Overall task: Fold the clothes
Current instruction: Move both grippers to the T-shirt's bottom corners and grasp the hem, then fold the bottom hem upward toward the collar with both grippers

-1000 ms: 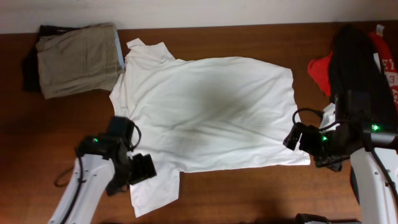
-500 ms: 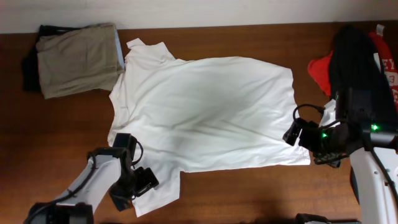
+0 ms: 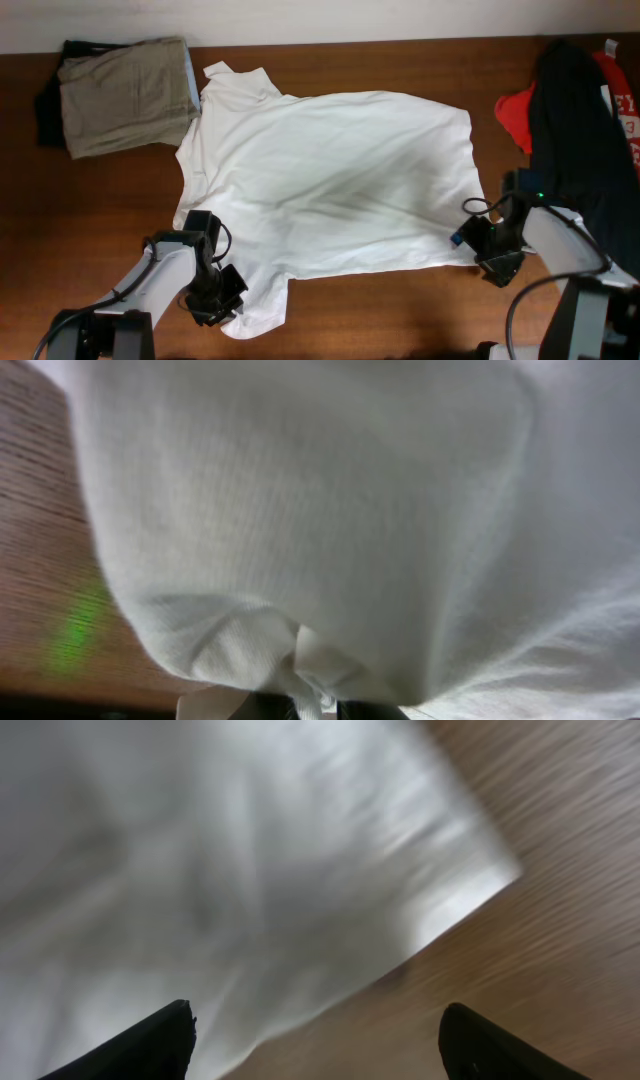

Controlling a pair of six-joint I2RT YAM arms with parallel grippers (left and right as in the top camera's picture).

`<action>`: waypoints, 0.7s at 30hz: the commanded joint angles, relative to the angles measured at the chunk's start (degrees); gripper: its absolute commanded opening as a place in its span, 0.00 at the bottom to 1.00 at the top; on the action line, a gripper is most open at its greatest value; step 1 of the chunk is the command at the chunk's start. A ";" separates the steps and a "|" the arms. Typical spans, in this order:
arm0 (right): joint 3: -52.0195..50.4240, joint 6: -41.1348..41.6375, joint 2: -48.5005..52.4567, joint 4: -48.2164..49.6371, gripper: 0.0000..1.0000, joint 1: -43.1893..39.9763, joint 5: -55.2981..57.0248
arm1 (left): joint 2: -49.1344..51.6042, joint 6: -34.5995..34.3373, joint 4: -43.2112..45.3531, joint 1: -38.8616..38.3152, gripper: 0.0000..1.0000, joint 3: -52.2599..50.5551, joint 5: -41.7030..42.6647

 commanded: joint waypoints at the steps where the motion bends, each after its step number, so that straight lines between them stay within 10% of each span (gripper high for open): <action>1: -0.46 -0.07 2.29 1.09 0.70 -4.83 1.84 | 1.95 0.92 2.19 -0.09 0.12 -1.90 -3.02; 5: -0.52 -0.42 3.10 2.12 0.44 -5.01 2.05 | 1.95 0.90 2.12 -0.09 0.12 -1.90 -2.95; 12: -3.41 -0.37 3.87 9.51 0.33 -5.01 2.05 | 1.95 0.92 1.68 -0.09 0.01 -1.90 -2.51; 14: -3.13 0.07 3.85 9.01 0.04 -5.03 2.08 | 1.92 0.90 -0.13 -0.09 0.01 -1.81 -2.10; 21: 8.00 0.68 -4.37 -6.03 0.04 -5.11 2.05 | -9.51 1.99 -11.80 -0.26 0.01 6.45 -3.50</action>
